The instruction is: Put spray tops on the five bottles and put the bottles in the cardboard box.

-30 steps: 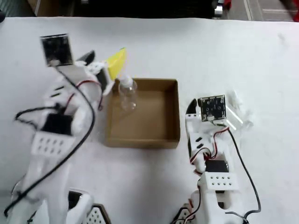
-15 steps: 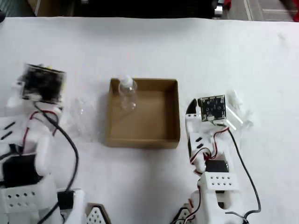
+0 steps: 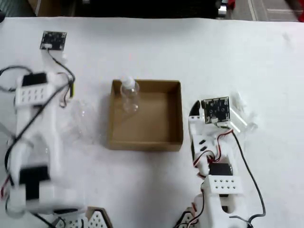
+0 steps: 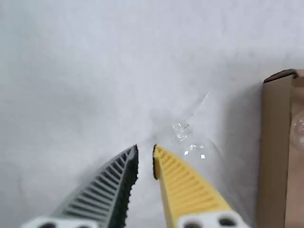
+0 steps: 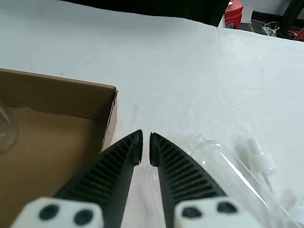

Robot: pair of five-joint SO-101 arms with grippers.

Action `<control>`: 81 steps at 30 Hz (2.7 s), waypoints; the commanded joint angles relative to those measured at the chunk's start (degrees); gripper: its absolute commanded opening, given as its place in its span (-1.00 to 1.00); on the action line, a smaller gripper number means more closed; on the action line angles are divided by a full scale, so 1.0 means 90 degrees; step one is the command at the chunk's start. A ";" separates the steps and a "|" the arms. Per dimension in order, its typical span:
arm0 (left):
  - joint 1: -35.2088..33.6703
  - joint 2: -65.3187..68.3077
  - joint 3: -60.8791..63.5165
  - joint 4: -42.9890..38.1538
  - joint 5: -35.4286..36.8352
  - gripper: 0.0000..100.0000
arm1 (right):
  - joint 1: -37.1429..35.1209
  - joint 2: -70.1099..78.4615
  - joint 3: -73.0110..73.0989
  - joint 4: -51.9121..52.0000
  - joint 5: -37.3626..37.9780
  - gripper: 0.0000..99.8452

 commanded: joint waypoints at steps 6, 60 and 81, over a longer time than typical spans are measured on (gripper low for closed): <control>0.0103 0.2808 -0.2911 0.1387 0.2774 -0.52 | 0.0034 -0.0063 -0.0059 -0.0122 0.0010 -0.96; 0.1665 -0.0962 -0.3673 0.3614 0.3106 -0.96 | 0.0073 -0.0063 -0.0059 -0.0132 0.0010 -0.96; 0.4254 -0.4508 -0.0547 0.0742 0.1817 -0.96 | 0.0083 -0.0073 -0.0059 -0.0132 0.0010 -0.96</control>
